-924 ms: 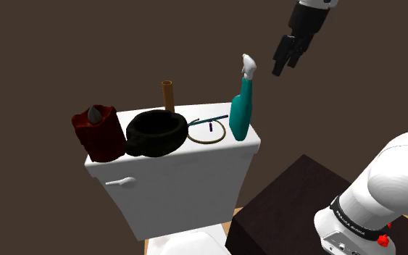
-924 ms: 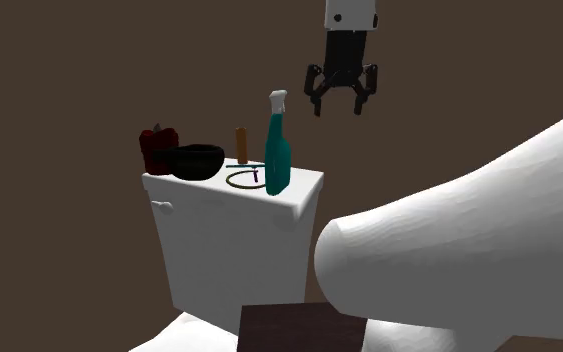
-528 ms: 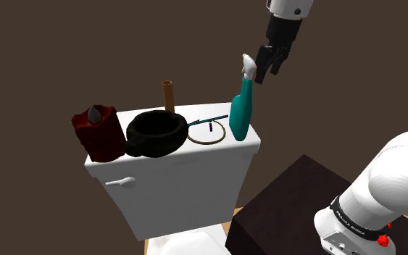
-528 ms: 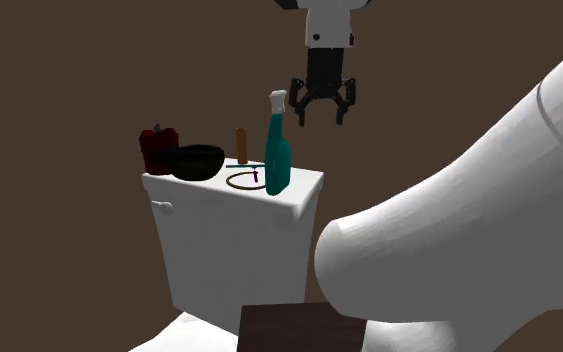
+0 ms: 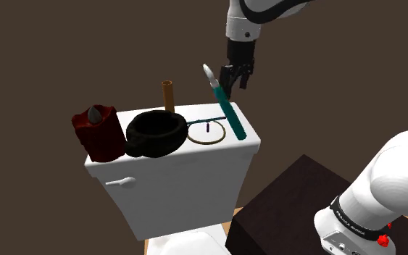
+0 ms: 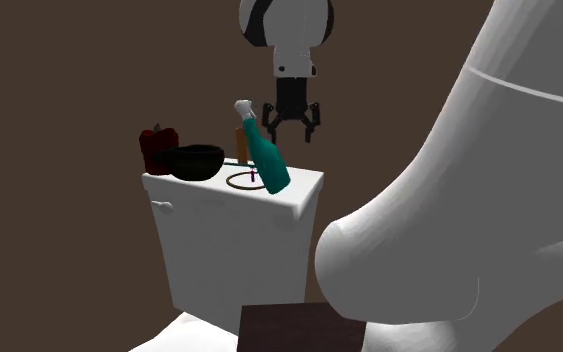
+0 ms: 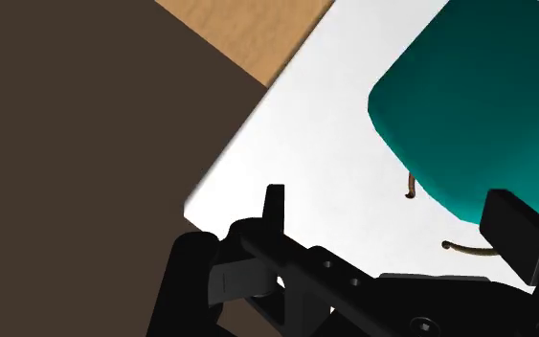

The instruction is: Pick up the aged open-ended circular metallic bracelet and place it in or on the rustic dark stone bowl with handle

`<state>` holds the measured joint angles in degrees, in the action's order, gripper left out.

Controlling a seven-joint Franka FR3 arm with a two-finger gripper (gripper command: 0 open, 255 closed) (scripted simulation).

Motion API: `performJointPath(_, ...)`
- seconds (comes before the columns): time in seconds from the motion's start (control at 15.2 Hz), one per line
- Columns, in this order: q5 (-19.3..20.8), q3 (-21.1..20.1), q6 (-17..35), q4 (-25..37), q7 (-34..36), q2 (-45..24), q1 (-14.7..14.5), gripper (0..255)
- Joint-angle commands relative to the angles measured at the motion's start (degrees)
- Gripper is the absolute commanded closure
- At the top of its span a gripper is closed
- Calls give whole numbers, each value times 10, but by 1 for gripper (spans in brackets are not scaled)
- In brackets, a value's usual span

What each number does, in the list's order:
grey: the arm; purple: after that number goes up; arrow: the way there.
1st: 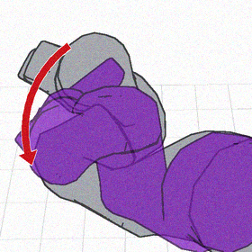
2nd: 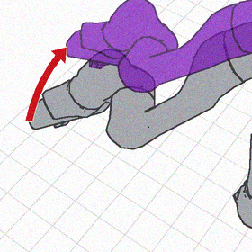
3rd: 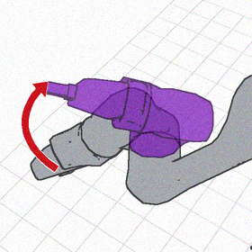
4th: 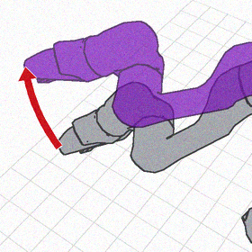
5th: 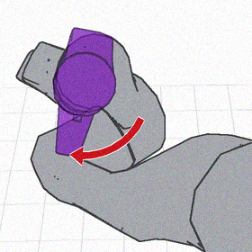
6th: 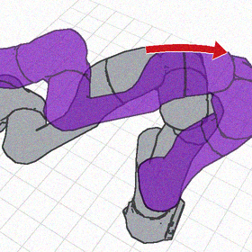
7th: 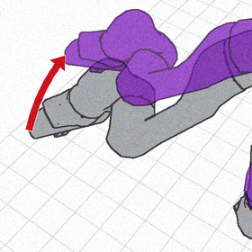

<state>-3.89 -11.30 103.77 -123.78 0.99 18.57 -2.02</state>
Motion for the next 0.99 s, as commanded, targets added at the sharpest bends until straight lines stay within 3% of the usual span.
performJointPath(0.0,1,-15,6,18,13,-47,-6,0)
performJointPath(0.26,10,-37,11,69,35,-138,-18,0)
performJointPath(0.92,11,-39,70,20,37,-150,-21,0)
